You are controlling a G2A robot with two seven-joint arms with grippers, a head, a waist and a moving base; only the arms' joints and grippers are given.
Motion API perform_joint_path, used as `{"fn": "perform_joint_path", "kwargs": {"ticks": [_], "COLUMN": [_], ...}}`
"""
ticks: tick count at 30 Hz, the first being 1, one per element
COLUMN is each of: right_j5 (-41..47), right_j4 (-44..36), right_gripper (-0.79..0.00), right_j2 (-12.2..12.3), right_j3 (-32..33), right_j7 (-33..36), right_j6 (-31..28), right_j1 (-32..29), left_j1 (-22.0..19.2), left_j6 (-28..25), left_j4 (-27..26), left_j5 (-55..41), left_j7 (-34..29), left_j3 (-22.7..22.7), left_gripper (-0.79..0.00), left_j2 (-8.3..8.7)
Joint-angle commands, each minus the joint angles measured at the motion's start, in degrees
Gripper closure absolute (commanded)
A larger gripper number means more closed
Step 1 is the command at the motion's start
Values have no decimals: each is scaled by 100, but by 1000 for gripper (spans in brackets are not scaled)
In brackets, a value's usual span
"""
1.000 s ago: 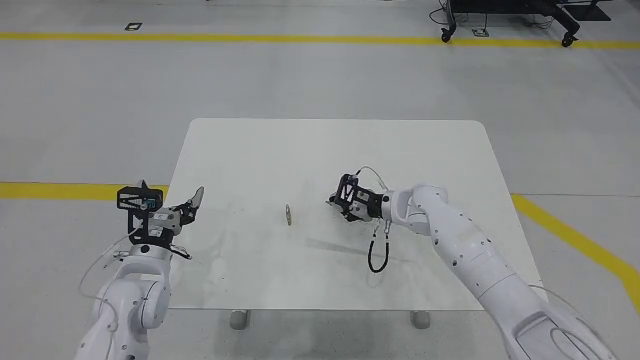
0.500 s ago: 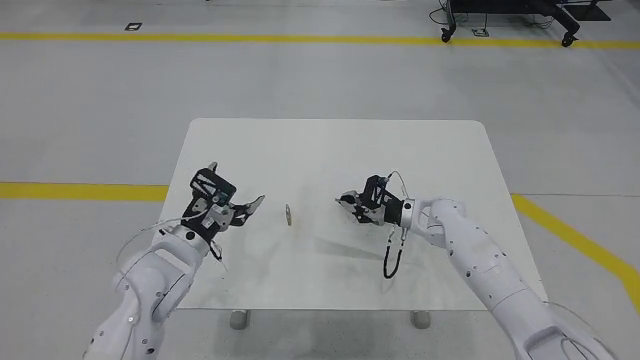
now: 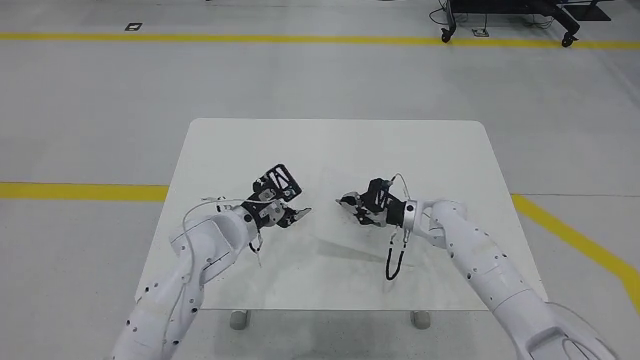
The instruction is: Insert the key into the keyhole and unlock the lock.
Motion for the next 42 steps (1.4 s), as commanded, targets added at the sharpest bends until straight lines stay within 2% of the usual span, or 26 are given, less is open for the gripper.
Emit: {"fn": "perform_joint_path", "kwargs": {"ticks": [1, 6, 17, 20, 25, 29, 31, 33, 36, 37, 42], "right_j5": [-11, 11, 78, 266, 596, 532, 643, 771, 996, 996, 996], "right_j4": [22, 12, 448, 742, 1369, 1647, 1592, 1410, 967, 967, 967], "right_gripper": [0, 0, 0, 0, 0, 0, 0, 0, 0, 0, 0], "right_j2": [25, 66, 59, 43, 15, 69, 115, 187, 342, 342, 342], "right_j3": [52, 88, 1, -15, -330, -574, -601, -601, -619, -619, -619], "right_j7": [-90, -334, -766, -1155, -2087, -2747, -2748, -2748, -2748, -2748, -2748], "right_j6": [-37, -291, -552, -771, -771, -771, -771, -771, -771, -771, -771], "right_j1": [-16, -74, 68, 152, 330, 466, 478, 435, 292, 292, 292], "left_j1": [-96, -265, -516, -617, -712, -688, -587, -427, -35, 101, 154], "left_j6": [29, 76, 665, 824, 1050, 1340, 1325, 1271, 1210, 1173, 1180], "left_j4": [151, 392, 760, 853, 901, 887, 789, 569, 191, 13, -40], "left_j5": [-16, 102, 362, 458, 577, 388, 28, -335, -1254, -1252, -1233], "left_j7": [43, 59, -75, -157, -219, -187, -115, -66, 103, 149, 169], "left_j3": [128, 379, 992, 1129, 1284, 1042, 789, 435, -342, -583, -660], "left_gripper": [-785, -785, -785, -785, -785, -785, -785, -785, -785, -785, -785], "left_j2": [-24, -69, -226, -273, -336, -337, -313, -265, -177, -137, -124]}}
